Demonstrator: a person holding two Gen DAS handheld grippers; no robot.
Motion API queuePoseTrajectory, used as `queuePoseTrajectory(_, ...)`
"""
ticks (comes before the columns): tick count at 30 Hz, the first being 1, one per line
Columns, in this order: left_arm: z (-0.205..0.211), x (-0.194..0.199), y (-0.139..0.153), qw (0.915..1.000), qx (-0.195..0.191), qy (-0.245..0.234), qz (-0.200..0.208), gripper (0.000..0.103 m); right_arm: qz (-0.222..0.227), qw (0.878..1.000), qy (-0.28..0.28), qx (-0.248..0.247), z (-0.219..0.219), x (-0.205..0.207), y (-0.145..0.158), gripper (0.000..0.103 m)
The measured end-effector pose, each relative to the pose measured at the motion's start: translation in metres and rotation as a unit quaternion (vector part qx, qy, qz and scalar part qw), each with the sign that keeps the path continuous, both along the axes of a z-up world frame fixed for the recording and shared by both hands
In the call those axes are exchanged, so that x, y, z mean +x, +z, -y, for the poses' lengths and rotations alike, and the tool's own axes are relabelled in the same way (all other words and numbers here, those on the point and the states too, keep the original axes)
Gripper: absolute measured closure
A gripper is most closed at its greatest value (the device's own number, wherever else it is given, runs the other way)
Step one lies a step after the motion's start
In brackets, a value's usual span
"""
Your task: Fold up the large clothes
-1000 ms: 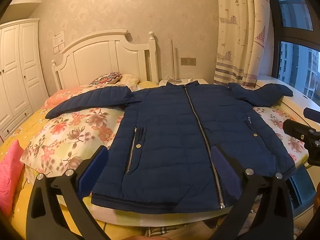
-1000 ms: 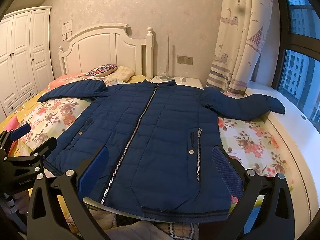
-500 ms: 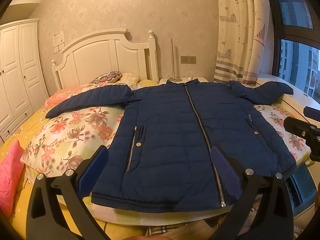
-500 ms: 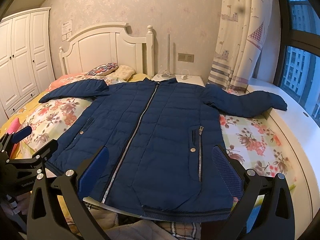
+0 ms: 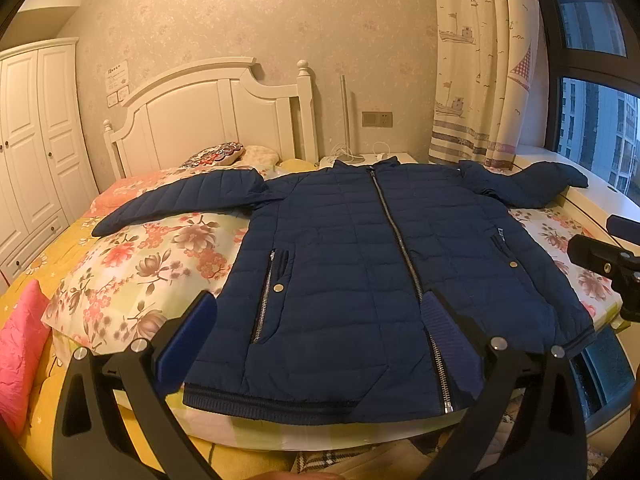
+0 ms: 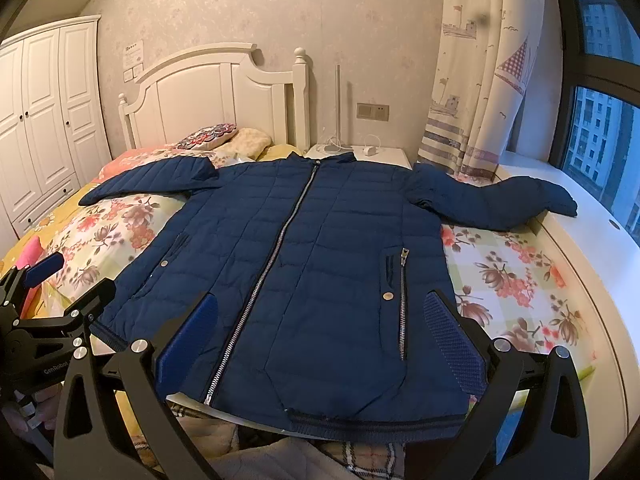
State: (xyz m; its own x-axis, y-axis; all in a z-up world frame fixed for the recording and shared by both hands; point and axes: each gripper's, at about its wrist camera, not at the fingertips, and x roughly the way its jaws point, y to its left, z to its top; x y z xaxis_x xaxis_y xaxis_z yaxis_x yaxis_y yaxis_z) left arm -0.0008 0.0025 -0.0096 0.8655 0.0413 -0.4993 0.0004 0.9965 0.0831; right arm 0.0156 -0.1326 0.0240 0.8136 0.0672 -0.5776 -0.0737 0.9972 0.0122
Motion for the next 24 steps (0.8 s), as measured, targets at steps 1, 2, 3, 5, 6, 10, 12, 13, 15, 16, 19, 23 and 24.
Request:
queuePoseTrajectory(1, -0.0002, -0.0002, -0.0001, 1.0, 0.0, 0.0, 0.0, 0.002, 0.0, 1.0, 0.0, 0.0, -0.0002, -0.0002, -0.0002, 0.004)
queuePoseTrajectory(2, -0.0004, -0.0004, -0.0003, 1.0, 0.0, 0.0, 0.0, 0.002, -0.001, 1.0, 0.001, 0.001, -0.0001, -0.0004, -0.0003, 0.004)
queuePoseTrajectory(3, -0.0005, -0.0003, -0.0002, 1.0, 0.0, -0.001, 0.0, 0.002, -0.001, 1.0, 0.001, 0.001, 0.0001, 0.0, 0.0, 0.004)
queuePoseTrajectory(5, -0.0003, 0.0, -0.0001, 1.0, 0.0, 0.0, 0.0, 0.002, 0.0, 1.0, 0.001, 0.0, -0.0001, -0.0004, -0.0001, 0.004)
queuePoseTrajectory(6, 0.0, 0.0001, 0.0002, 1.0, 0.0, -0.001, 0.0, 0.002, 0.0, 1.0, 0.001, 0.0, 0.0002, 0.0, 0.0, 0.004)
queuePoseTrajectory(10, -0.0002, 0.0001, 0.0001, 1.0, 0.0, -0.001, 0.0, 0.002, -0.001, 1.0, 0.0, 0.001, -0.0001, 0.0, -0.0002, 0.004)
queuePoseTrajectory(12, 0.0001, 0.0, 0.0002, 1.0, 0.0, -0.001, 0.0, 0.002, 0.0, 1.0, 0.0, 0.002, -0.0002, -0.0006, -0.0004, 0.004)
queuePoseTrajectory(13, 0.0001, -0.0001, 0.0001, 1.0, 0.0, -0.001, 0.0, 0.002, -0.001, 1.0, 0.001, 0.001, -0.0001, 0.0002, -0.0002, 0.004)
queuePoseTrajectory(15, 0.0003, 0.0002, 0.0003, 1.0, 0.0, -0.001, 0.0, 0.002, -0.001, 1.0, 0.0, 0.001, -0.0002, 0.0, -0.0004, 0.004)
queuePoseTrajectory(16, 0.0003, 0.0001, 0.0001, 1.0, 0.001, -0.001, -0.001, 0.002, -0.001, 1.0, 0.001, 0.001, -0.0003, -0.0001, -0.0005, 0.004)
queuePoseTrajectory(19, 0.0003, 0.0002, 0.0002, 1.0, 0.0, -0.001, -0.001, 0.002, -0.001, 1.0, 0.0, 0.001, -0.0003, -0.0001, -0.0006, 0.004)
queuePoseTrajectory(23, 0.0003, 0.0, 0.0, 1.0, 0.001, -0.001, -0.001, 0.002, -0.002, 1.0, 0.001, 0.002, 0.0004, 0.0002, -0.0016, 0.004)
queuePoseTrajectory(24, 0.0007, 0.0002, 0.0002, 1.0, 0.001, -0.001, -0.001, 0.002, -0.003, 1.0, 0.001, 0.002, 0.0001, 0.0001, -0.0023, 0.004)
